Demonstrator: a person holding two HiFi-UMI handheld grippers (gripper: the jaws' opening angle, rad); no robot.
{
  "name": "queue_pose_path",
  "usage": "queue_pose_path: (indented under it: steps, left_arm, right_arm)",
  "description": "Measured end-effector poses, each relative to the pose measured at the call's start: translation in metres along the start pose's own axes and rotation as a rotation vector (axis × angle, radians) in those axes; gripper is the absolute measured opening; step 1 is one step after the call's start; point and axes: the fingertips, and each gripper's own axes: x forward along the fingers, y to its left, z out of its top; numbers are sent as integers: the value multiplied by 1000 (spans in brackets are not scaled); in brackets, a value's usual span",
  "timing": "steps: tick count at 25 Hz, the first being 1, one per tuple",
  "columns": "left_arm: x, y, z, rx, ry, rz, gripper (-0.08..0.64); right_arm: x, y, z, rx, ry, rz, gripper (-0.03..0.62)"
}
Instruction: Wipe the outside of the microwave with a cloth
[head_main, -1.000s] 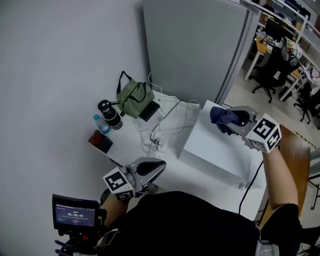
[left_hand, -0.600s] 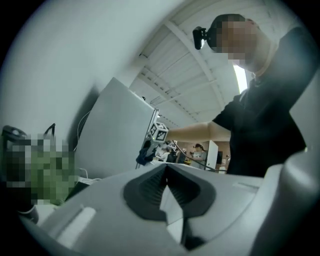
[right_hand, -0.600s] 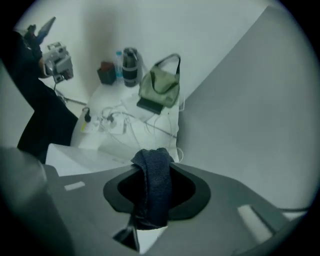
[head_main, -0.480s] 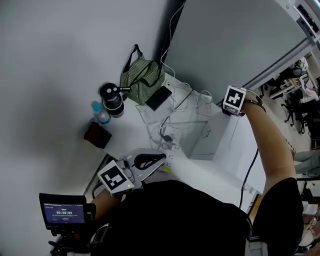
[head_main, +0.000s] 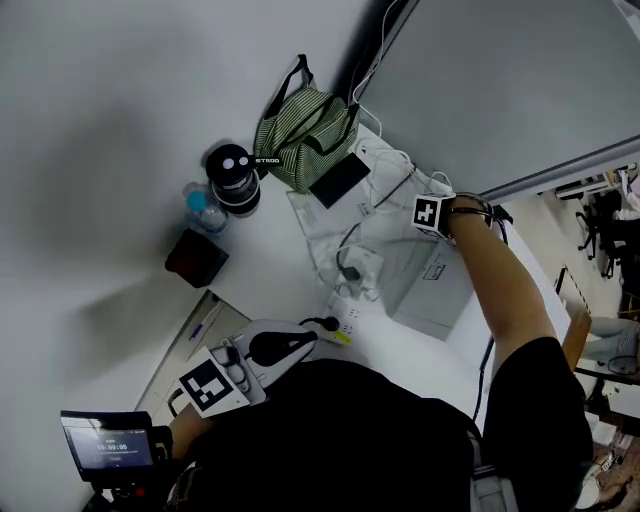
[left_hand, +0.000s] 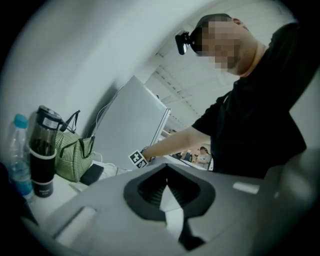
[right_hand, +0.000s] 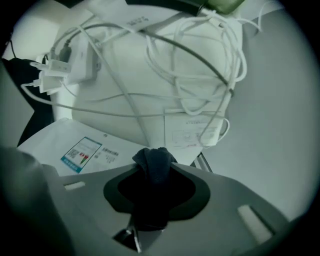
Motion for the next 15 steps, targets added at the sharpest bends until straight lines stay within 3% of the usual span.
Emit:
queue_pose_path:
  steps: [5,8,10,15]
  left_arm:
    - [-12,7,-11,-58,38,73,5]
    - [-11,6,-15,-72,54,74,5]
    - [-6,4,-13,-65,54,46,5]
    - [14,5,14,-31,4,-64,5]
  right_arm:
    - [35,6,27,-21,58,60,97]
    - [30,5,33,-39,60,85,98]
    - [1,6,20,-49,35,97,98]
    - [-128,25,-42,-65,-156,92,100]
